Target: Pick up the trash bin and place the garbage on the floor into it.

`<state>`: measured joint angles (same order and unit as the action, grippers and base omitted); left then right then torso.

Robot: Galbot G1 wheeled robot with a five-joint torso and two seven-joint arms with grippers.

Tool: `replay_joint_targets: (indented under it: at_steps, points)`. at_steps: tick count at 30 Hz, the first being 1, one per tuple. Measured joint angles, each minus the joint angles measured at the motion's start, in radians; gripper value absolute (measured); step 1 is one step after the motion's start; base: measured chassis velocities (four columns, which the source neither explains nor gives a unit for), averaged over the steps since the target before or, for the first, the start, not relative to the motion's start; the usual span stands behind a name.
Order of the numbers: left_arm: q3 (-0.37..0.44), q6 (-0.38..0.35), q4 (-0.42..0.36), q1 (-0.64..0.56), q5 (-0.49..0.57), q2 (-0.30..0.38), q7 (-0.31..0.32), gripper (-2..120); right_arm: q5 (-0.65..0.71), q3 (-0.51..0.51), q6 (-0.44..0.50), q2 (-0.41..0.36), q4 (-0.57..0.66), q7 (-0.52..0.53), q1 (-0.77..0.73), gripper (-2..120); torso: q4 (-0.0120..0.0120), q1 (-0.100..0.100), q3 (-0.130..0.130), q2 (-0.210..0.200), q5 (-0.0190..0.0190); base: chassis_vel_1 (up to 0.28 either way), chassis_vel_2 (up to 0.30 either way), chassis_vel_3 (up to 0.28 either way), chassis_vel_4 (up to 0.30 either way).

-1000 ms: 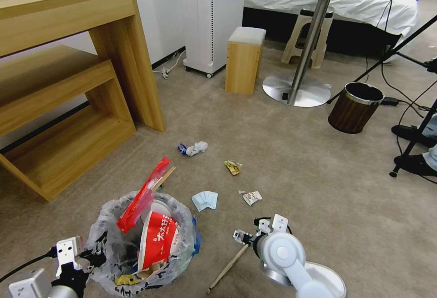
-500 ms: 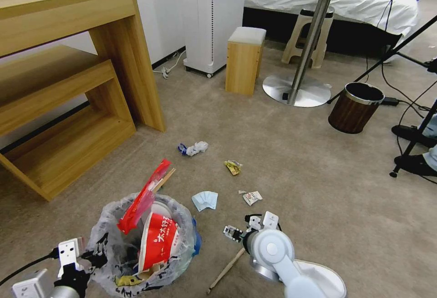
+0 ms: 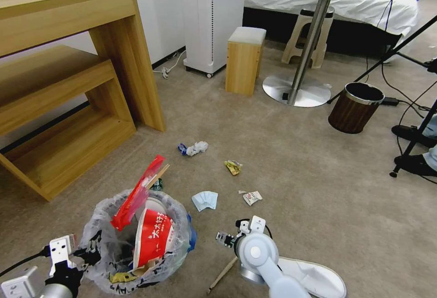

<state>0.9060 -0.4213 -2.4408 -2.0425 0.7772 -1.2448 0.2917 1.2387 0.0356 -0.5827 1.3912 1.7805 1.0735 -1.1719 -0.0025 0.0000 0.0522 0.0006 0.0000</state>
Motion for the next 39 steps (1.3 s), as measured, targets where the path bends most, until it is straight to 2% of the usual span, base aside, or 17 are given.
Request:
replay_joint_targets:
  at_steps: [11, 21, 39]
  points:
    - [0.017, -0.013, -0.008, -0.017, 0.004, 0.004, 0.011, 1, -0.018, 0.036, 0.001, 0.002, -0.026, 0.019, 0.001, 100, 0.0, 0.0, 0.0, 0.0, 0.0, 0.0, 0.0, 0.0, 0.0]
    - [0.001, -0.013, -0.005, -0.016, -0.005, -0.01, 0.012, 1, -0.035, 0.062, 0.007, 0.014, -0.058, 0.023, 0.002, 100, 0.0, 0.0, 0.0, 0.0, 0.0001, 0.0, 0.0, 0.0, 0.0]
    - [-0.026, -0.005, 0.017, -0.013, -0.037, -0.018, 0.007, 1, -0.018, 0.037, 0.028, 0.039, -0.101, 0.076, -0.003, 100, 0.0, 0.0, 0.0, 0.0, 0.0, 0.0, 0.0, 0.0, 0.0]
